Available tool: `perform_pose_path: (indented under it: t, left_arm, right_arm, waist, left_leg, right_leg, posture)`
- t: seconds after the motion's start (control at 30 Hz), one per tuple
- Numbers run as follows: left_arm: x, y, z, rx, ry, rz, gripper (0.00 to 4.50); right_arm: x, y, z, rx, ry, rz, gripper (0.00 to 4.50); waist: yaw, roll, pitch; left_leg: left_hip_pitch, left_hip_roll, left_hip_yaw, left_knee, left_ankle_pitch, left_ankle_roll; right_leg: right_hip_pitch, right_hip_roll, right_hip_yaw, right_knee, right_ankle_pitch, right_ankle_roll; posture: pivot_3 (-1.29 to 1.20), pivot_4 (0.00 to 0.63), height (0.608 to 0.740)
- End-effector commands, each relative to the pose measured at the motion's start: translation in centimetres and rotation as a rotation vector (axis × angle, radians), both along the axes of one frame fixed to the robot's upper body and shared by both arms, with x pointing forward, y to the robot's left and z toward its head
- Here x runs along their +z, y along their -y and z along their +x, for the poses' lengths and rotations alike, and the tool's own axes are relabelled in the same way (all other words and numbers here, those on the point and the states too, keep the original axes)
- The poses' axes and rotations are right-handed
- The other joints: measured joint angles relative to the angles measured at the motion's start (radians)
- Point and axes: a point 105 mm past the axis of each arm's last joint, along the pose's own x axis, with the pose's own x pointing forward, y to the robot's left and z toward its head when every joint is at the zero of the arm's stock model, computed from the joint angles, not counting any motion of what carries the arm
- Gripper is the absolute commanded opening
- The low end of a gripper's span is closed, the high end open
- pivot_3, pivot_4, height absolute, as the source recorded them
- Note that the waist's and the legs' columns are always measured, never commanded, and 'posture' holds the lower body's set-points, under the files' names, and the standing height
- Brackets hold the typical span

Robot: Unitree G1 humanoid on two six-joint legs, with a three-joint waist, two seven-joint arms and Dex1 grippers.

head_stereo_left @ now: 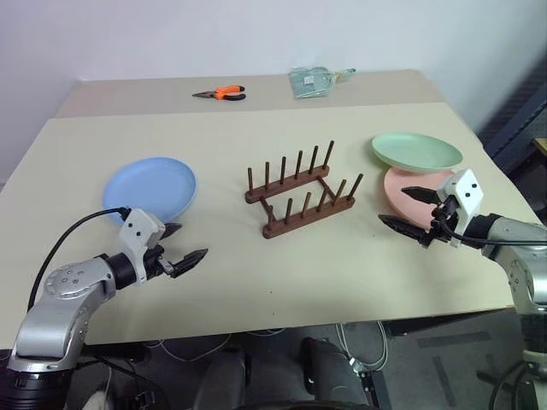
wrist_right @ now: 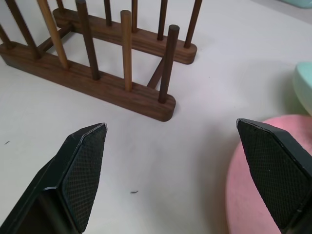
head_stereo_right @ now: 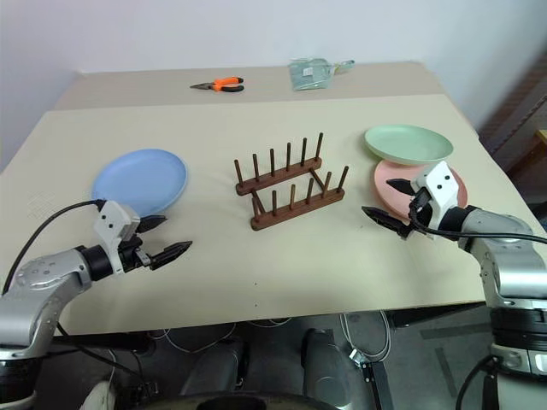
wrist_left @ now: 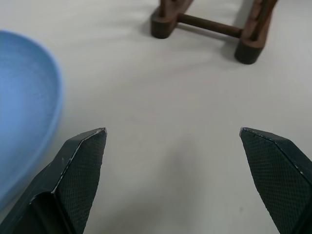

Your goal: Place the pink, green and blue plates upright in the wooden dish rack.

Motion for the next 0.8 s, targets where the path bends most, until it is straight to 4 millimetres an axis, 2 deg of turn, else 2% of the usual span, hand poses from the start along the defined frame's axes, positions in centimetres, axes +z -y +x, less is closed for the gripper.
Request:
perform_pose_path:
  t: [0.03, 0.3, 0.5, 0.57, 0.63, 0.67, 0.8]
  left_arm:
    - [0.9, 0.7, 0.3, -0.019, 0.054, 0.007, 4.50]
    - [0.7, 2.2, 0.6, -0.058, 0.059, -0.014, 4.50]
    - [0.1, 3.5, 0.4, -0.115, 0.024, -0.027, 4.50]
    - [-0.7, 3.8, 0.3, -0.142, -0.007, -0.020, 4.50]
    - [-1.7, 5.5, 0.6, -0.179, -0.039, -0.017, 4.50]
    - [-1.9, 5.8, 0.6, -0.188, -0.044, -0.015, 4.50]
    - [-3.8, 9.1, 2.5, -0.225, -0.036, 0.025, 4.50]
  right_arm:
    - [1.4, -0.2, 0.6, -0.001, 0.061, 0.005, 4.35]
    - [1.3, -1.1, 0.4, 0.014, 0.073, 0.003, 4.35]
    - [-0.4, -2.9, -0.8, 0.057, 0.004, 0.023, 4.35]
    - [-1.4, -3.7, -1.4, 0.086, -0.045, 0.017, 4.35]
    - [-1.6, -4.4, -2.1, 0.108, -0.071, 0.027, 4.35]
    - [-1.6, -4.8, -2.5, 0.115, -0.070, 0.026, 4.35]
    - [-1.9, -7.0, -4.2, 0.167, -0.067, 0.038, 4.35]
  waist:
    - [0.000, 0.000, 0.000]
    - [0.001, 0.000, 0.000]
    - [0.001, 0.000, 0.000]
    - [0.000, 0.001, 0.000]
    - [0.002, 0.001, 0.000]
    - [0.003, 0.001, 0.000]
    - [0.010, 0.000, 0.000]
  left_leg:
    - [0.000, 0.000, 0.000, 0.000, 0.000, 0.000]
    - [0.000, 0.000, 0.000, 0.000, 0.000, 0.000]
    - [0.000, 0.000, 0.000, 0.000, 0.000, 0.000]
    - [0.000, 0.000, 0.000, 0.000, 0.000, 0.000]
    - [0.000, 0.000, 0.000, 0.000, 0.000, 0.000]
    - [0.000, 0.000, 0.000, 0.000, 0.000, 0.000]
    - [0.000, -0.001, 0.000, 0.001, 0.000, 0.000]
  right_leg:
    - [0.000, 0.000, 0.000, 0.000, 0.000, 0.000]
    - [0.000, 0.000, 0.000, 0.000, 0.000, 0.000]
    - [0.000, 0.000, 0.000, 0.000, 0.000, 0.000]
    - [0.000, 0.000, 0.000, 0.000, 0.000, 0.000]
    - [0.000, 0.000, 0.000, 0.000, 0.000, 0.000]
    - [0.000, 0.000, 0.000, 0.000, 0.000, 0.000]
    - [0.001, 0.000, 0.000, 0.000, -0.001, 0.001]
  posture:
    - [0.00, 0.150, 0.740]
    - [0.00, 0.150, 0.740]
    - [0.00, 0.150, 0.740]
    - [0.00, 0.150, 0.740]
    - [0.00, 0.150, 0.740]
    - [0.00, 0.150, 0.740]
    - [0.00, 0.150, 0.740]
